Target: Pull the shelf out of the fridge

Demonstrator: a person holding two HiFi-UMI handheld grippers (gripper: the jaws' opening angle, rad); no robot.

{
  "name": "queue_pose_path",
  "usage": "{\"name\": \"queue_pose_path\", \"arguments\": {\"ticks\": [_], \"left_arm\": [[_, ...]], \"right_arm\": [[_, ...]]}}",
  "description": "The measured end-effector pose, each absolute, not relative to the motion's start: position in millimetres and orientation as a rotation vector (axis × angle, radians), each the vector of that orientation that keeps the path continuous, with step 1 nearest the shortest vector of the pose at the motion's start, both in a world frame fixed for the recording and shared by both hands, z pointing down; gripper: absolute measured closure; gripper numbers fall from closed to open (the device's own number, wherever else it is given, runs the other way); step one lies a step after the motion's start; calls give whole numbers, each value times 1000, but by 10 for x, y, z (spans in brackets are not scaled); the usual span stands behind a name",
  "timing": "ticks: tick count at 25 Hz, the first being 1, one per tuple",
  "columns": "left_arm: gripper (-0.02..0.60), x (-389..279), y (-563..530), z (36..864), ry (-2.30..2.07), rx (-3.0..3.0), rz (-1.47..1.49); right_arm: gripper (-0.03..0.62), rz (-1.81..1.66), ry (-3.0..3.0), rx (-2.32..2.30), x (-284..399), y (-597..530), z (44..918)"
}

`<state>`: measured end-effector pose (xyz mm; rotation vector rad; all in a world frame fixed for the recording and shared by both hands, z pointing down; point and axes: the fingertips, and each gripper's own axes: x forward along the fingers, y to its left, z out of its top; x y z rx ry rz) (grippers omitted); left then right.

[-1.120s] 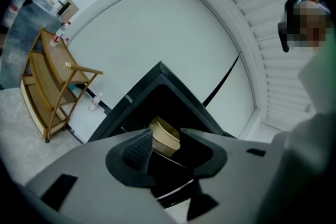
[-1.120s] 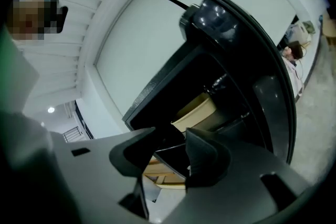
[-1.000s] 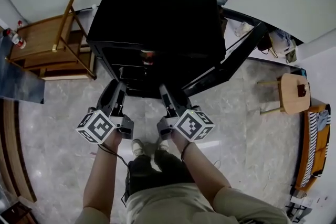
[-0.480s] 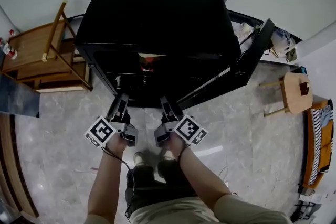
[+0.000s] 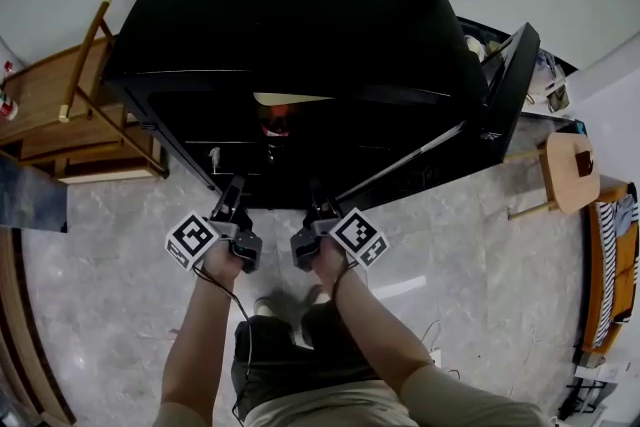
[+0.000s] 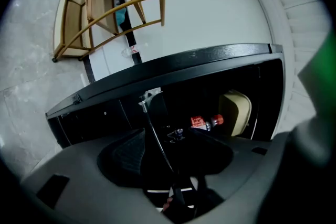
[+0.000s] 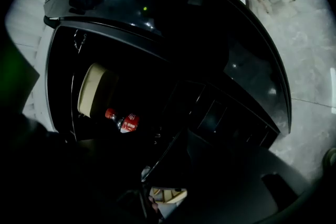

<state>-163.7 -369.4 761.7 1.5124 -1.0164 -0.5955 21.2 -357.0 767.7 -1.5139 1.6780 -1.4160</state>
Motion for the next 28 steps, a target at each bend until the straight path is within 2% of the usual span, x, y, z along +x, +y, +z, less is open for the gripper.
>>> {"name": "queue_pose_path", "arguments": {"ticks": [12,18,24,28], "left_arm": [[354,-1543,-4167,7744,-962,1528,-765],[370,-1592,-4395,7779,-952,1477,-870],[491,-1570,-4491,7825,-960,1441,-913],[554,-1613,-4480,7879,-976,1432,-924]], "right_arm": [[434,-1277,1549,-1457,515,-3996,7822],[477,-1250,1532,-1436,514,-4151,7844],[506,-1263,1466,-1416,510,-4278,7875],[555,-1270,1441,-1421,525,-4340,7909]]}}
